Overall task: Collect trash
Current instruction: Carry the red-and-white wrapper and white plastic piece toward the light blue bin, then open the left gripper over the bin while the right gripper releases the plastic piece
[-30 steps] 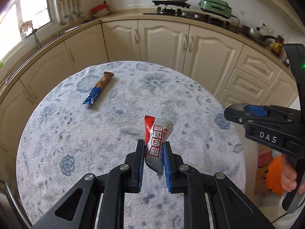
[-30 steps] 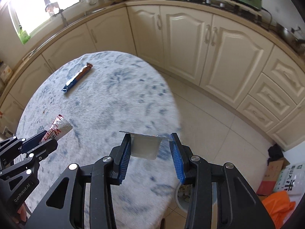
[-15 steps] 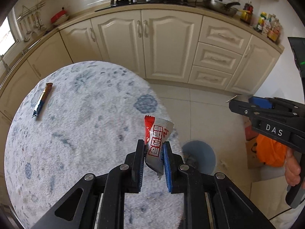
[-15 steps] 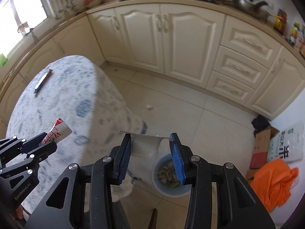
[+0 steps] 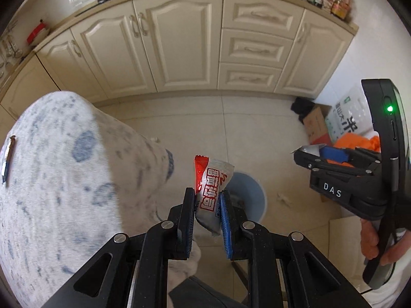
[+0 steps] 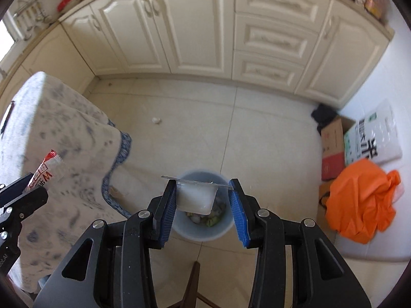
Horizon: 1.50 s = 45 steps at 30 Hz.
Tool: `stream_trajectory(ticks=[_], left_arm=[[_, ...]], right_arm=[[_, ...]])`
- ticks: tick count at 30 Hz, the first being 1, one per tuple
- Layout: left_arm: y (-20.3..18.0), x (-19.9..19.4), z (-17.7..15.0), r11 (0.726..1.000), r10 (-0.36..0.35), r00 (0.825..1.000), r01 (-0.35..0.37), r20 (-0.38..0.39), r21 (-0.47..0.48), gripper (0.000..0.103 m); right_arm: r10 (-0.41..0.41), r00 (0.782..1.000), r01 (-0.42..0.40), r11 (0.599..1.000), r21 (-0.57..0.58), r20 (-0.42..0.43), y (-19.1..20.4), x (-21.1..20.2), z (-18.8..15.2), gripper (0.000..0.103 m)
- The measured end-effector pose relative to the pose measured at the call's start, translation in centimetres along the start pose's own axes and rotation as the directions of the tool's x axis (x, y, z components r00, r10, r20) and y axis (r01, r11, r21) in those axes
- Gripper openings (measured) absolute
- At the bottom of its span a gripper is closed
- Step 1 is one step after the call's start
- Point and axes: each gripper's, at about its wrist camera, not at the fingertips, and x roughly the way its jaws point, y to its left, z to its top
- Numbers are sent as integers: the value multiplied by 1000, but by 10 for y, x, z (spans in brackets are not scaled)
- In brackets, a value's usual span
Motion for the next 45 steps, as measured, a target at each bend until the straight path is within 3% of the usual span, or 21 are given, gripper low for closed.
stream_trajectory(ticks=[8, 16, 24, 34, 37, 38, 40, 41, 42, 44, 45], left_arm=[[-35, 58, 9, 1000, -9, 994, 12, -109, 19, 15], [-67, 136, 25, 998, 36, 974, -24, -224, 57, 15], [-92, 224, 40, 997, 63, 941, -42, -332, 71, 16], [-90, 370, 54, 1000, 18, 868, -9, -497, 20, 18], [-88, 404, 54, 1000, 7, 854, 0, -520, 13, 18], [-89, 413, 54, 1000, 1, 852, 7, -523, 12, 21], [-91, 429, 51, 999, 31, 842, -13, -538, 38, 46], [-87, 435, 46, 995, 97, 837, -68, -539, 74, 69], [-85, 442, 45, 988, 153, 836, -119, -527, 98, 82], [-81, 451, 44, 991, 135, 845, -108, -518, 84, 84], [-78, 455, 44, 993, 118, 839, -97, -531, 69, 84]], right_arm=[[-16, 995, 22, 997, 70, -96, -34, 47, -22, 41], [-21, 986, 44, 990, 135, -168, -57, 91, -43, 41], [24, 964, 29, 981, 194, -263, -71, 145, -63, 41], [59, 933, 49, 956, 288, -354, -80, 216, -77, 41], [73, 917, 59, 948, 312, -393, -84, 237, -86, 41], [78, 912, 59, 946, 318, -402, -85, 241, -90, 41], [74, 908, 69, 945, 321, -413, -86, 247, -94, 41], [58, 905, 87, 945, 316, -421, -86, 248, -96, 41], [45, 906, 99, 944, 314, -421, -87, 249, -97, 41], [57, 904, 94, 941, 326, -425, -88, 251, -99, 41], [66, 901, 89, 939, 333, -428, -90, 252, -100, 41]])
